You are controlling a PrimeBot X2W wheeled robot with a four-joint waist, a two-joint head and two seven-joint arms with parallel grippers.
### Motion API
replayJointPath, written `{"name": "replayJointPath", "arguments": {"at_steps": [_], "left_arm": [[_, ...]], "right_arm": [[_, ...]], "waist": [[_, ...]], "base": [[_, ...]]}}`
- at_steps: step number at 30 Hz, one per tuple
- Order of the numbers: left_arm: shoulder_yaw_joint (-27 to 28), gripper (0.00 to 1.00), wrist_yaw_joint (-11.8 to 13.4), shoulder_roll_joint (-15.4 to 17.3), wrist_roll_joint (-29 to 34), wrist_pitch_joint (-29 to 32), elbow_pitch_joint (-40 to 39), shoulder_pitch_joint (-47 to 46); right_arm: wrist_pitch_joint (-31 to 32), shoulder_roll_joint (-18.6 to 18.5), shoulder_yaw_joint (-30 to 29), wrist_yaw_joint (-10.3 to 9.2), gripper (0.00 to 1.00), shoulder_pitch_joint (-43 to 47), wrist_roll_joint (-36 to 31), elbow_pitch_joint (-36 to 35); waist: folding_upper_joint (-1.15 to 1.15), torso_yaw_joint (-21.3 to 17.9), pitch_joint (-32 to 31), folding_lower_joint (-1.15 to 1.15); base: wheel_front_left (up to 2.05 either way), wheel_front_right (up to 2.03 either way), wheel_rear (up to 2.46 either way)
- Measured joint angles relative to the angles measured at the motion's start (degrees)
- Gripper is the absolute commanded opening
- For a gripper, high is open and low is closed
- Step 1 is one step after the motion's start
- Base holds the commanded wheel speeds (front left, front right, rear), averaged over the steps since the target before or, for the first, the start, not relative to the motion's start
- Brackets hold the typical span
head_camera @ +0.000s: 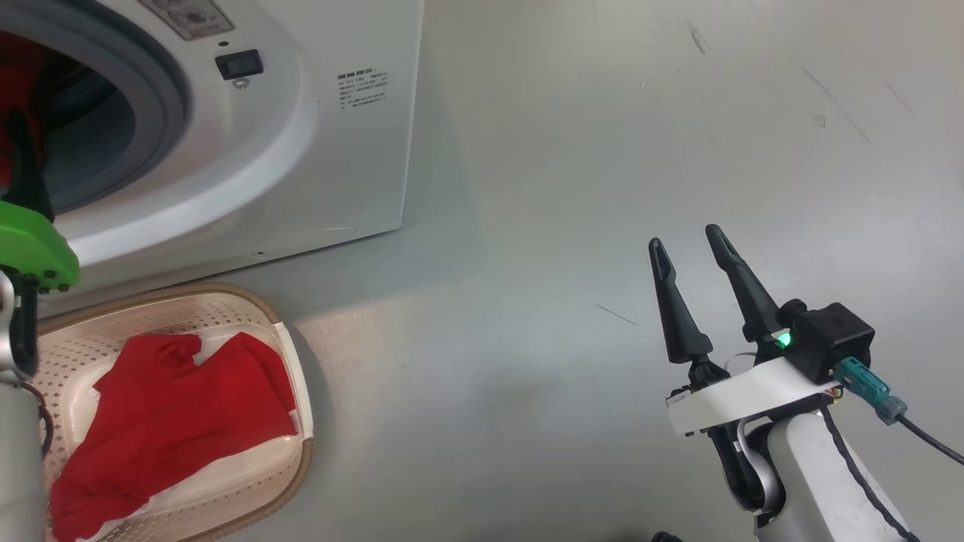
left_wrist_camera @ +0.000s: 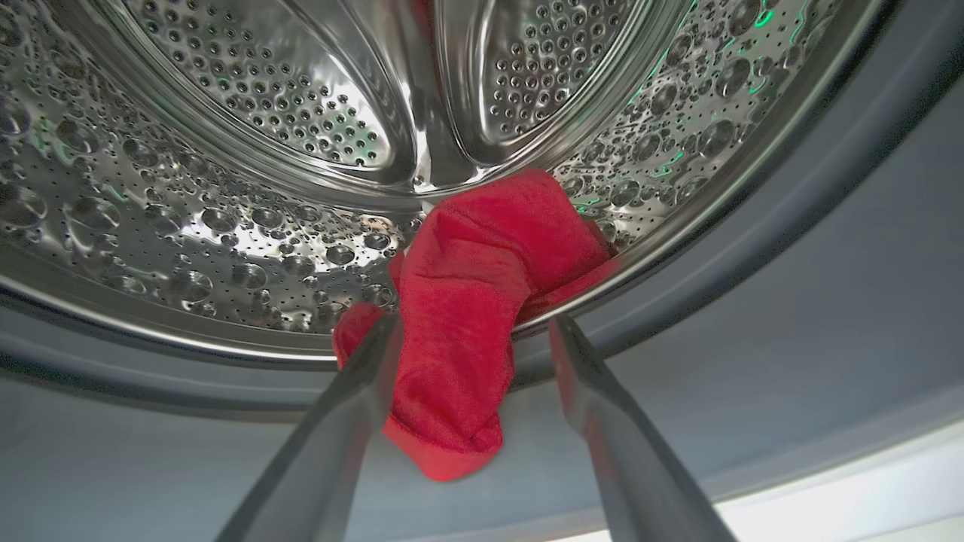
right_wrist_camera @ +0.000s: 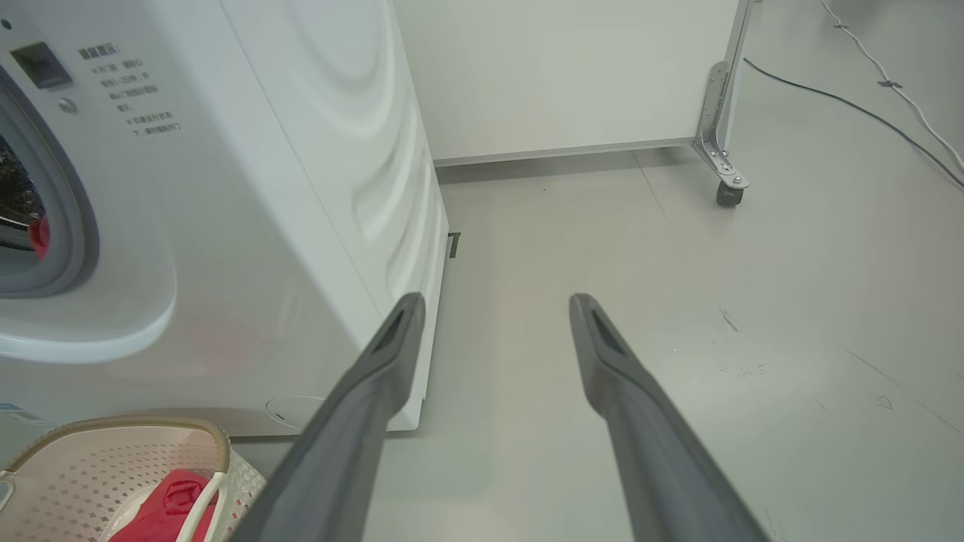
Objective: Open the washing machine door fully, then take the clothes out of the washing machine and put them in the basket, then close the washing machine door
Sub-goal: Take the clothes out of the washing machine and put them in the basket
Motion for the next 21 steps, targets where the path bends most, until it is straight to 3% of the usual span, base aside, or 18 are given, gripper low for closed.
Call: {"name": "replayJointPath", "arguments": {"at_steps": [16,21], "left_arm": [[1.3,1.00,1.5,4.8,0.9,8.7,9.7,-11.3],[0.6,1.00,1.5,4.9,1.3,9.6,11.8,-13.7]], "right_arm": [[0.0,0.8,2.7,0.00,1.00,-4.3,-0.1,0.0],[0.0,1.0,2.7,0.00,1.00,-4.4,-0.1,0.0]], "waist": [[0.00,-2.8,3.6,0.00],[0.00,-3.9,4.1,0.00]], "base": [[0.00,0.00,0.00],[0.00,0.00,0.00]]}}
